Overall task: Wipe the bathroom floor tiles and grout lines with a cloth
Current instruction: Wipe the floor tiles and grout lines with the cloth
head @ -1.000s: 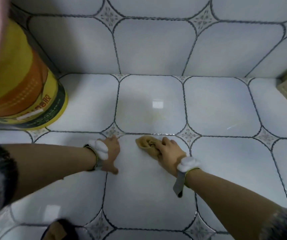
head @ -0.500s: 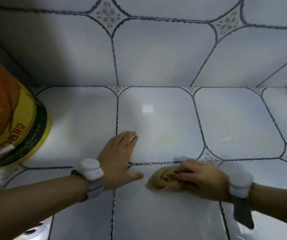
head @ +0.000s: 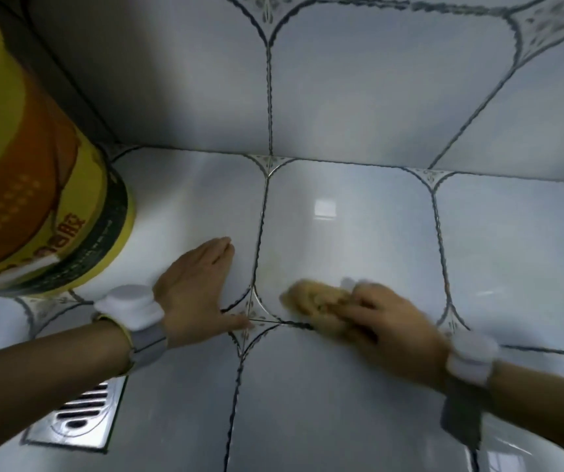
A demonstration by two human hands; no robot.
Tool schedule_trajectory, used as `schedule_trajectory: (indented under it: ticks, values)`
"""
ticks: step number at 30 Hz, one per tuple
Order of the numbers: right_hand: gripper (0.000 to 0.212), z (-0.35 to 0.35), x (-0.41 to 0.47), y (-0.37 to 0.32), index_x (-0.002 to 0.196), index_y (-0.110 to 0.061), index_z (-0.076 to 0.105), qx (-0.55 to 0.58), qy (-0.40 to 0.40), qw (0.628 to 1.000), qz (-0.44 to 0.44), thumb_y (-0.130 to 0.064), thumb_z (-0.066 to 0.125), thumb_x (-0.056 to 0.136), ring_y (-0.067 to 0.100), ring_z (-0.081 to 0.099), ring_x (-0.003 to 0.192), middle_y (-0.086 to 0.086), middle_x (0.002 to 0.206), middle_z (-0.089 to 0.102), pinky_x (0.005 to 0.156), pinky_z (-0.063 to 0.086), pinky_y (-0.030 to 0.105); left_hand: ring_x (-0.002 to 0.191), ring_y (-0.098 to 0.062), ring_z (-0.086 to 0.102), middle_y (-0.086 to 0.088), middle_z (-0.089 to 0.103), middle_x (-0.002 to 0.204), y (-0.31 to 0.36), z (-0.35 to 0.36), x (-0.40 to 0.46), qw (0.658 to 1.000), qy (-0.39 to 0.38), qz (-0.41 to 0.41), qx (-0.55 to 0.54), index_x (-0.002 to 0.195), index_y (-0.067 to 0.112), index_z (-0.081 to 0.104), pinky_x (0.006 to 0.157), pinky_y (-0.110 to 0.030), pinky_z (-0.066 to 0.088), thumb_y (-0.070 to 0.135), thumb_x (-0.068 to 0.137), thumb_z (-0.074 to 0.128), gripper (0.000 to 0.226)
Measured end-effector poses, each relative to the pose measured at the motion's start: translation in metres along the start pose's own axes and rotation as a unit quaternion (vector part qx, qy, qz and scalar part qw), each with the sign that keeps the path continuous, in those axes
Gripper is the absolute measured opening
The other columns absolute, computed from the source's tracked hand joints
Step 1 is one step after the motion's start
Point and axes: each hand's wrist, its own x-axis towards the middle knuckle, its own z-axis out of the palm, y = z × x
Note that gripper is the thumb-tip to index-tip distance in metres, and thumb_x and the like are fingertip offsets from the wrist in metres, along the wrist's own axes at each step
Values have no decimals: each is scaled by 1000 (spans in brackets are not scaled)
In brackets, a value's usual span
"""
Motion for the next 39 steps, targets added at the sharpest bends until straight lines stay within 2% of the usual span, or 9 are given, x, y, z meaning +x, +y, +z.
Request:
schedule_trajectory:
  ticks: [5,8,14,17,21,24,28,35,39]
  values:
    - [24,6,-6,-20,108,-16,73,-2,-42,996,-74,-20,67,85,21,57,83,4,96,62,73,46,26,147,-13,-1,1,-6,161,-4,-3,20,999,15,-21,-38,152,12,-1,116,-24,-1,61,82,55,103]
    - [23,-1,51,7,103,-14,71,-10,4,999,33,-9,68,80,29,59,78,6,90,57,70,40,29,147,-14,2,0,-1,161,-11,4,23,997,32,-43,-62,152,12,4,115,-24,1,50,91,49,85]
    - [27,-7,177,36,98,-12,69,-43,115,959,255,-28,49,87,38,55,83,16,98,54,67,33,33,147,-16,7,0,4,161,-23,5,24,987,59,-94,-117,152,12,7,117,-26,5,35,98,40,68]
    - [23,6,156,7,105,-11,66,-29,85,977,195,-16,54,86,37,55,81,14,94,52,67,41,36,147,-17,6,-2,4,161,-31,5,17,983,56,-119,-132,152,11,7,118,-27,5,31,100,38,64]
    - [28,33,60,-67,117,-27,60,62,-69,996,-14,-29,50,90,19,48,85,-1,99,50,69,48,36,147,-17,7,-2,6,161,-43,1,19,981,55,-132,-130,152,10,8,117,-27,5,27,100,34,60]
    - [30,46,26,-86,118,-29,64,78,-115,989,-58,-33,54,90,17,50,95,-6,108,52,76,48,27,147,-16,7,0,4,161,-51,4,12,976,41,-150,-154,152,12,6,117,-26,5,28,101,33,60]
    - [30,42,81,-55,115,-23,68,38,-18,999,-25,-21,64,85,19,51,79,0,92,52,68,47,32,147,-17,8,-1,5,161,-56,9,7,970,39,-151,-186,152,10,8,117,-28,7,27,101,34,60]
    - [22,27,241,-5,99,-8,69,-55,118,951,280,-20,52,91,39,58,90,18,108,56,72,37,34,147,-16,11,-1,9,160,-59,-3,8,949,93,-158,-257,152,12,13,118,-26,9,25,102,32,54]
    - [29,58,225,-67,118,-17,67,5,67,987,146,-26,55,92,36,57,90,15,106,55,79,46,39,146,-14,14,-2,15,159,-63,-14,5,920,162,-160,-319,151,12,19,112,-18,9,23,103,32,51]
